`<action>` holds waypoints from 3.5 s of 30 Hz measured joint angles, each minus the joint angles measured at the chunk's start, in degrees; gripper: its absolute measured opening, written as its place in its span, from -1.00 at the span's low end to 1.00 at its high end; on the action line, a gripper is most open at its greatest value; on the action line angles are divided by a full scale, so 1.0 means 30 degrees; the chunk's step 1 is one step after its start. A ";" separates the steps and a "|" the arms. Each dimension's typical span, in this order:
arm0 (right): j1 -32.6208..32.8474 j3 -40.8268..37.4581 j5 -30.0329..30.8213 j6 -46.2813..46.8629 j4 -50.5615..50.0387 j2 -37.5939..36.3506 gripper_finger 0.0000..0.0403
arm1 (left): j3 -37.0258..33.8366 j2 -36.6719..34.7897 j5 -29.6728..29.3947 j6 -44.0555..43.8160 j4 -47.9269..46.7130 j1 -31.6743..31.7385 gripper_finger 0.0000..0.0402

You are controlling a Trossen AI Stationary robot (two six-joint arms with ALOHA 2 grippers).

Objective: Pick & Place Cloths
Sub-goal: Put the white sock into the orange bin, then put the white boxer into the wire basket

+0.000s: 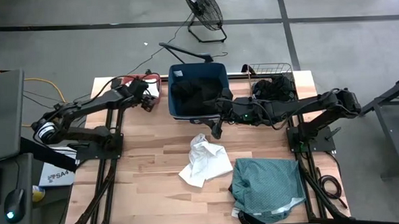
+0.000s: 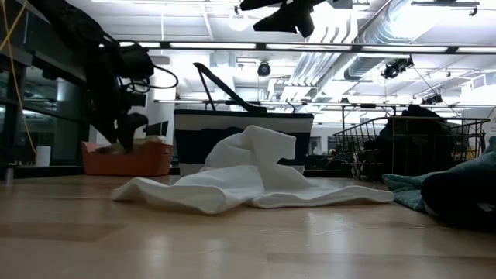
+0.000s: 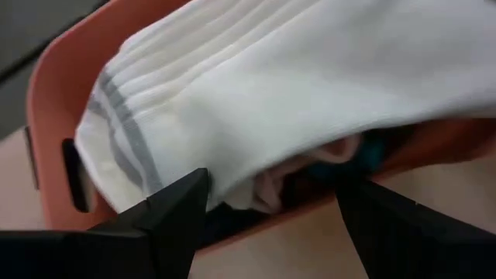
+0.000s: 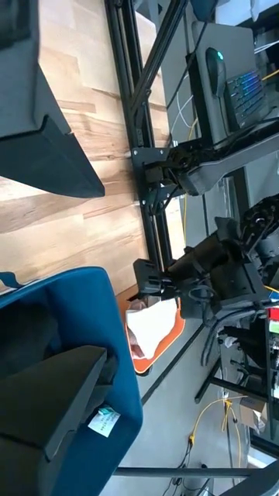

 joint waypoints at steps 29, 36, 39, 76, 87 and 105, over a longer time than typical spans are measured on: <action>0.0000 0.0000 -0.0004 0.0377 -0.0507 0.0000 0.59 | 0.3565 0.1525 0.1902 -0.1220 -0.0738 0.0015 -0.94; 0.0000 0.0000 -0.0004 0.0490 -0.1013 0.0000 0.59 | 0.3558 0.3607 0.0960 -0.1324 0.0143 0.0621 -0.98; 0.0000 0.0000 -0.0004 0.0491 -0.1042 0.0000 0.59 | 0.3558 0.4485 0.0881 -0.1430 0.0107 0.1354 -0.99; 0.1790 0.0000 0.0002 0.2500 -0.6764 -0.0350 0.59 | 0.3543 -0.2490 0.8341 -0.0595 -0.1229 -0.0977 -0.11; 0.4146 -0.0447 -0.0320 0.2833 -0.8403 0.0691 0.59 | 0.3543 -0.3367 0.5913 -0.1341 -0.1030 -0.5574 -0.11; 0.3345 -0.1042 -0.0281 0.3559 -0.3118 0.6679 0.59 | 0.3543 -0.3352 0.5031 -0.1672 -0.0921 -0.6754 -0.11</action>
